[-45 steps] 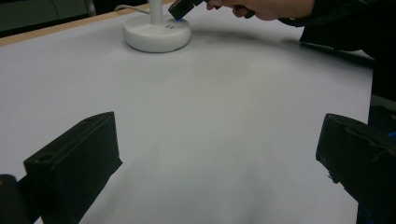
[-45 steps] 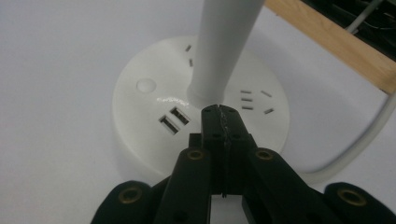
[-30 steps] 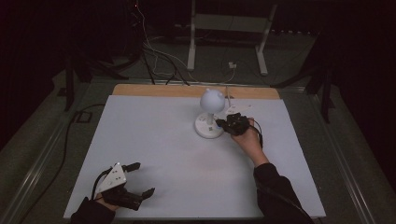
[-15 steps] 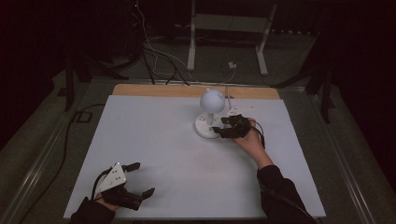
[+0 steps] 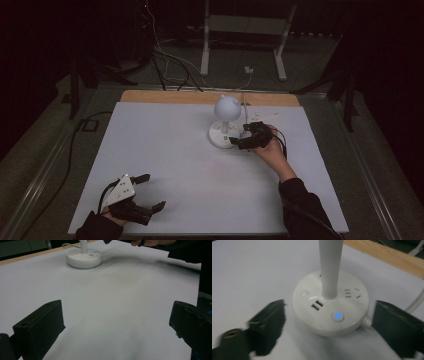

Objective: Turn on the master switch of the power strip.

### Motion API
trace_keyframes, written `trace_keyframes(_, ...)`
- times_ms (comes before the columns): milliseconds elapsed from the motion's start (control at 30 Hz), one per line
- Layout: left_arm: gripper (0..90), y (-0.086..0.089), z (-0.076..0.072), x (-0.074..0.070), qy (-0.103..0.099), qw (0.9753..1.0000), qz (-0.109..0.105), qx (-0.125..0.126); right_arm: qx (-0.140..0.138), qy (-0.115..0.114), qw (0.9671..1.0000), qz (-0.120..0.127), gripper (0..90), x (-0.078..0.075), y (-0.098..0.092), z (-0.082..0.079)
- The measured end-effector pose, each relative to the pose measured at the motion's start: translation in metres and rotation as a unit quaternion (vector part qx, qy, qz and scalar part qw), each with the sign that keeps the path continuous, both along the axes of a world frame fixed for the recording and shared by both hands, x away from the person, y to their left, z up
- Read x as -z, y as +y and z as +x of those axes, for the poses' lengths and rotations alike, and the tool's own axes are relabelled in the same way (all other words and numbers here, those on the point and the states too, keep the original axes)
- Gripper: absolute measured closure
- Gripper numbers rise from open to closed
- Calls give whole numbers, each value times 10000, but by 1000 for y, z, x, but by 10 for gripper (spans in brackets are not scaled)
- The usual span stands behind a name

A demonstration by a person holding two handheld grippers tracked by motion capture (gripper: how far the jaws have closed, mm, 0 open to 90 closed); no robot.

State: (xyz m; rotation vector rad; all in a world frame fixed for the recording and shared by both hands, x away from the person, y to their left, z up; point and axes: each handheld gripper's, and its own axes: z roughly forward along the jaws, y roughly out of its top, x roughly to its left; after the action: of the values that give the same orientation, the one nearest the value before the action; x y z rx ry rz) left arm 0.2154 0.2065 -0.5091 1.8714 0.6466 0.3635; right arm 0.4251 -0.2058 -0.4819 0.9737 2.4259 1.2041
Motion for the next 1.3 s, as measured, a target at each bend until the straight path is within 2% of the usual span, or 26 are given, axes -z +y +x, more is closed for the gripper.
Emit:
trace_keyframes(100, 1, 0, 0, 0, -1, 10000, -14, -6, 15, 44, 9999, -125, 24, 1, 1, 0)
trace_keyframes(167, 1, 0, 0, 0, 6, 10000, -13, -3, -7, 72, 9999, -113, 0, 1, 0, 0)
trace_keyframes(467, 1, 1, 0, 0, 16, 10000, -8, -7, -65, 91, 9999, -52, 0, -2, -1, -4)
trace_keyframes(833, 1, 1, 0, 0, -12, 10000, -11, 0, -190, 22, 9998, 88, 0, -10, -12, -26)
trace_keyframes(900, 1, 1, 0, 0, -14, 10000, -13, 5, -218, -50, 9997, 35, 0, -10, -14, -31)
trace_keyframes(1000, 1, 0, 0, 0, -7, 10000, -8, 14, -245, -133, 9996, 78, 0, -9, -19, -37)
trace_keyframes(1100, 1, 0, 0, 0, -9, 10000, 0, 11, -324, 181, 9992, 114, 0, -8, -23, -40)
trace_keyframes(1200, 1, 1, 0, 0, -7, 10000, -1, 8, -266, -22, 9996, 25, 0, -7, -26, -48)
trace_keyframes(1300, 1, 0, 0, 0, -4, 10000, -1, 16, -228, -70, 9997, 55, 0, -7, -30, -55)
